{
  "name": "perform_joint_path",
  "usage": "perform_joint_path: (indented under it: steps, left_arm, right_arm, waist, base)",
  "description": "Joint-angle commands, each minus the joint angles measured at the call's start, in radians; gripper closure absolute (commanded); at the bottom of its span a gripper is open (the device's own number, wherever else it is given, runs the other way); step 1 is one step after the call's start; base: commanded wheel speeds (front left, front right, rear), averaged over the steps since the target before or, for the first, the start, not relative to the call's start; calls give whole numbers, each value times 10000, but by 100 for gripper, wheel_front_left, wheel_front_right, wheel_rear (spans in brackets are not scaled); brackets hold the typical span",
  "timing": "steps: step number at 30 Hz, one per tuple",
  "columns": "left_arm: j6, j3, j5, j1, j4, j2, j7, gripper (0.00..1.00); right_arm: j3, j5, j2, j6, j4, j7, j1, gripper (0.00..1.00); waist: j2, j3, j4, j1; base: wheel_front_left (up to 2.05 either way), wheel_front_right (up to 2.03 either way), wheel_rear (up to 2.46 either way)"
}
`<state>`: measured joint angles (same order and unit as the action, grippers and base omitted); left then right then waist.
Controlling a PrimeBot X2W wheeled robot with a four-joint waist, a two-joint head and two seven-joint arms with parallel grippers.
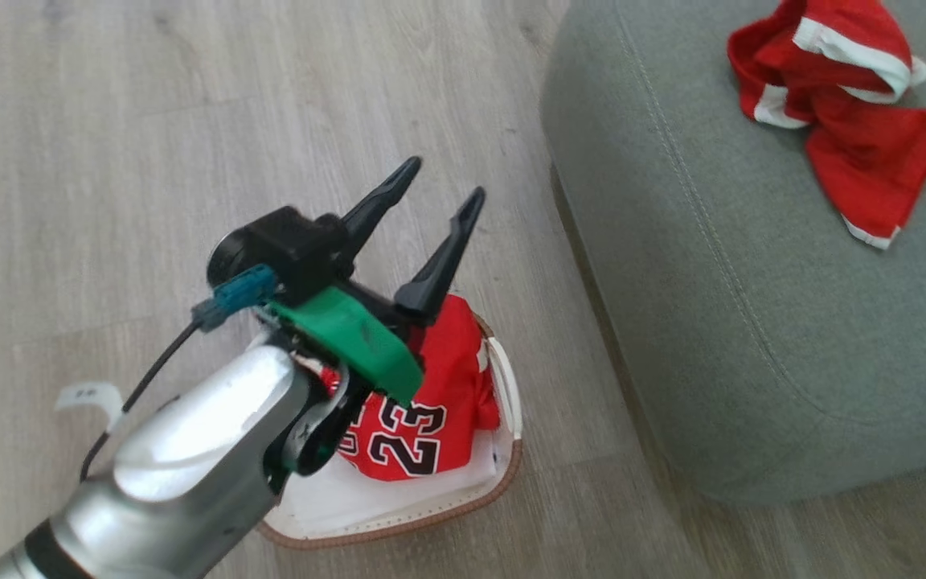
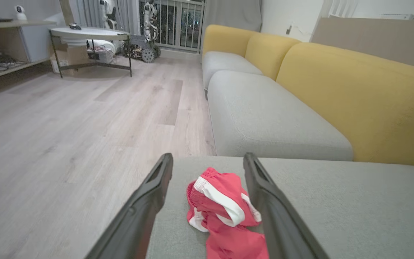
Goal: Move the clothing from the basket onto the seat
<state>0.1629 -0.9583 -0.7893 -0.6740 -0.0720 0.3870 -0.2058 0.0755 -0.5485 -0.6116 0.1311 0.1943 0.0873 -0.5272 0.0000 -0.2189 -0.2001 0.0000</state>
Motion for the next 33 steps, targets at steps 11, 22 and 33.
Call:
perform_joint_path:
  steps: [11,22,33]
  left_arm:
    - [683,1397,-334,932,205,883,-450,0]
    - [1175,2352,-243,2403,419,1195,-551,0]
    - [1426,3984,611,4117,828,990,-557,0]
  right_arm:
    - [-1434,816,1533,-4,-2112,-356,2223,0]
    - [-1780,1177,2730,-4,-2741,-933,3680,0]
    - [-1486,1454,3653,-4,-2608,-2235,4774,0]
  waist:
    - [0,777,1004,0]
    - [0,1306,1732,0]
    - [0,1589,2265,0]
  base:
    - [0,0,0]
    - [0,0,0]
    - [0,0,0]
